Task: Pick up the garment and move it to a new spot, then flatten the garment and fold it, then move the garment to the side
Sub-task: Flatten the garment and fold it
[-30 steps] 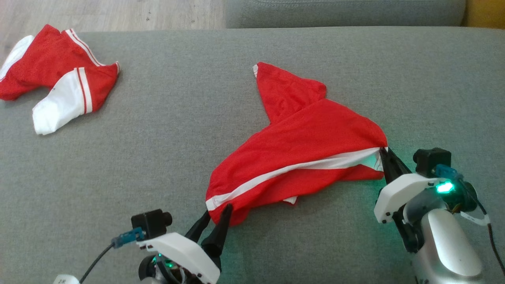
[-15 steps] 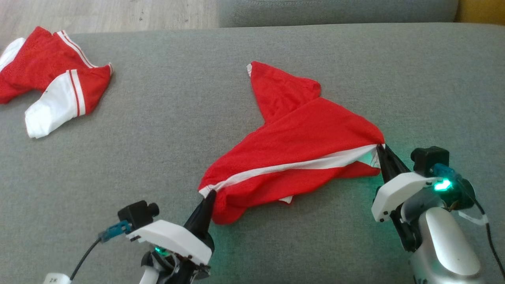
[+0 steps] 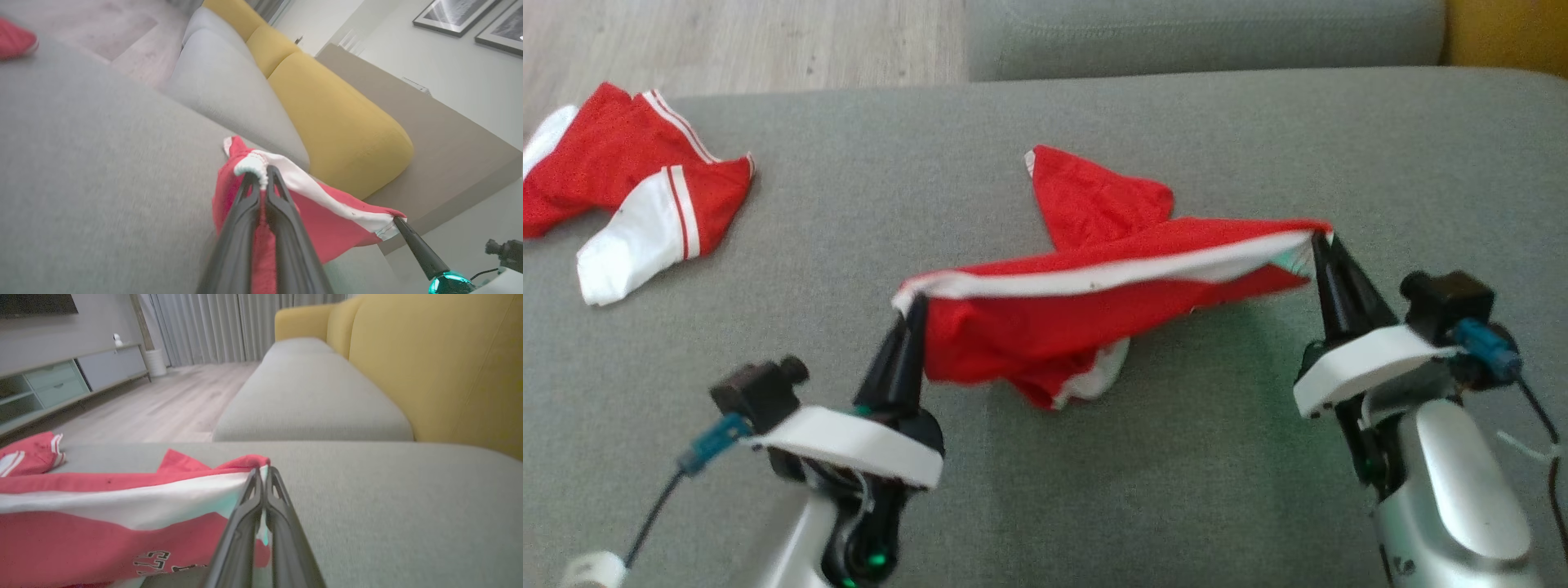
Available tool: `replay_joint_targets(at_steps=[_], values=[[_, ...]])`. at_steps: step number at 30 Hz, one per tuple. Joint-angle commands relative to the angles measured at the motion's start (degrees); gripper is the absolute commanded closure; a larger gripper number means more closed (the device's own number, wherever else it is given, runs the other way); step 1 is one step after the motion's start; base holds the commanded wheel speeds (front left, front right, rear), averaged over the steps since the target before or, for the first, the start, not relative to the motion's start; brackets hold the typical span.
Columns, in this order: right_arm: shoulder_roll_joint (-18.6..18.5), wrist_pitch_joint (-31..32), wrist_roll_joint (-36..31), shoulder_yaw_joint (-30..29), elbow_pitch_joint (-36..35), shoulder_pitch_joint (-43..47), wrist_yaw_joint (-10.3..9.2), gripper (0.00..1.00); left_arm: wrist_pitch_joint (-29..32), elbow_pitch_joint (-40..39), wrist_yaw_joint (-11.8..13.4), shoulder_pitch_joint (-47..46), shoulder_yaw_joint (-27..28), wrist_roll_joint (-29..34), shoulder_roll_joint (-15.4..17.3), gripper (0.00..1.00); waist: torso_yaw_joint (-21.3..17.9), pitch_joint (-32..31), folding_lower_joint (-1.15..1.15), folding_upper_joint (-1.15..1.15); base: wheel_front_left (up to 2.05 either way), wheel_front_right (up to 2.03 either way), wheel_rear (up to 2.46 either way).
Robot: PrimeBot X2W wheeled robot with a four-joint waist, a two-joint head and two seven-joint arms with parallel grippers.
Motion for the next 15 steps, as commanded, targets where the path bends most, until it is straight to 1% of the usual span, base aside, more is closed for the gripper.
replay_joint_targets(at_steps=[1, 4, 7, 15], values=[[-0.2, -0.6, 0.4, 1.6, -4.4, -2.9, 0.22, 1.0, -0.9, -3.9, -0.4, -3.9, 1.5, 1.5, 1.7, 1.0, -0.4, -1.2, 0.0, 0.0, 0.0, 0.0, 0.0], [-0.2, 0.4, 1.4, 1.9, -10.6, -3.0, 0.22, 1.0, -0.8, -8.1, -0.3, -6.2, 2.0, 3.3, 3.6, 1.0, -0.9, -2.9, 0.0, 0.0, 0.0, 0.0, 0.0], [-0.3, 2.3, 1.6, 2.1, -17.8, -3.0, 0.22, 1.0, 0.6, -13.1, 0.3, -8.8, 2.9, 4.6, 5.8, 1.0, -1.7, -4.6, 0.0, 0.0, 0.0, 0.0, 0.0], [-2.2, 8.8, 2.1, 2.3, -35.8, -3.9, 0.22, 1.0, 7.6, -26.0, 1.9, -17.0, 5.1, 6.3, 11.4, 1.0, -4.2, -7.3, 0.0, 0.0, 0.0, 0.0, 0.0]])
